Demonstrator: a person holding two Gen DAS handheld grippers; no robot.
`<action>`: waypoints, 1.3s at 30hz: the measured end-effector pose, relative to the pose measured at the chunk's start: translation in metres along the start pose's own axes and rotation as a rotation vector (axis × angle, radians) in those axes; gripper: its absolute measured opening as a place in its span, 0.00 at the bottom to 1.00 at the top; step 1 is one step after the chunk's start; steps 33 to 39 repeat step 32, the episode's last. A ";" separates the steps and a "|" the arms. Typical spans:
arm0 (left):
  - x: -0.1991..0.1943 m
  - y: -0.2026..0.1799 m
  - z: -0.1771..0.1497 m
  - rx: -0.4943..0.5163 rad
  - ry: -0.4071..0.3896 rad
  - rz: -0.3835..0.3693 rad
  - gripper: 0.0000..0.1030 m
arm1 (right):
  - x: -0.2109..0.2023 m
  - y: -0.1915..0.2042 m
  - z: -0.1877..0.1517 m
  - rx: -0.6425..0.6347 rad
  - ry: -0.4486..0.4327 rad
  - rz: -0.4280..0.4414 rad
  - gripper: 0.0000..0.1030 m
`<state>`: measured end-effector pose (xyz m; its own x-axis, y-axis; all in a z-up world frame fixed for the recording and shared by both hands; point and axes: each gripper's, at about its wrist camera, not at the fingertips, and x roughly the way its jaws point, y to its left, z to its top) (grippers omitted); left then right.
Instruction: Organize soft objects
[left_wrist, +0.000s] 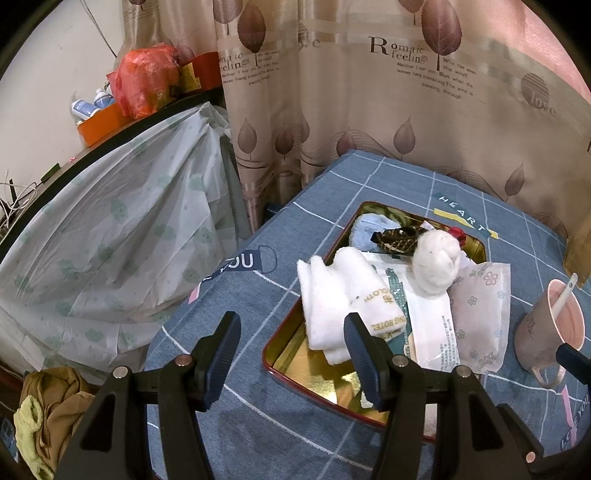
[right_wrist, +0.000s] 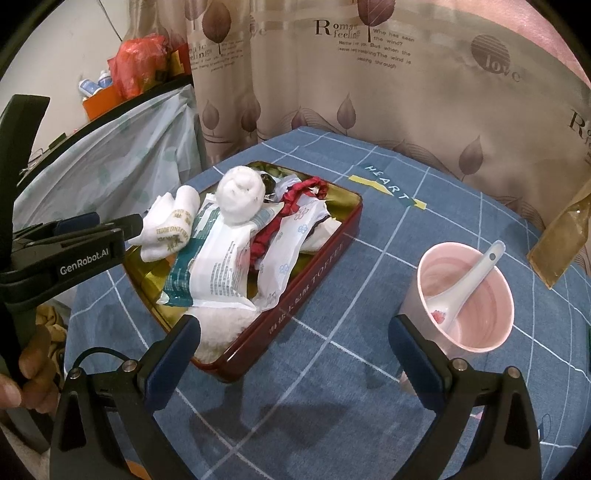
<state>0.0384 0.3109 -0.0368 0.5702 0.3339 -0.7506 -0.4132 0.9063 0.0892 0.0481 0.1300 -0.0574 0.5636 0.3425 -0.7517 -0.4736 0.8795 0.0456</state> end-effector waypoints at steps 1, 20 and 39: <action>0.000 0.000 0.000 0.001 0.001 0.000 0.58 | 0.000 0.000 0.000 0.000 0.000 0.000 0.98; 0.000 -0.002 0.001 0.001 -0.003 0.002 0.58 | 0.002 0.004 0.000 -0.016 0.012 0.002 0.98; 0.001 -0.005 0.004 0.010 -0.018 -0.017 0.58 | 0.000 0.006 0.002 -0.024 0.009 0.000 0.98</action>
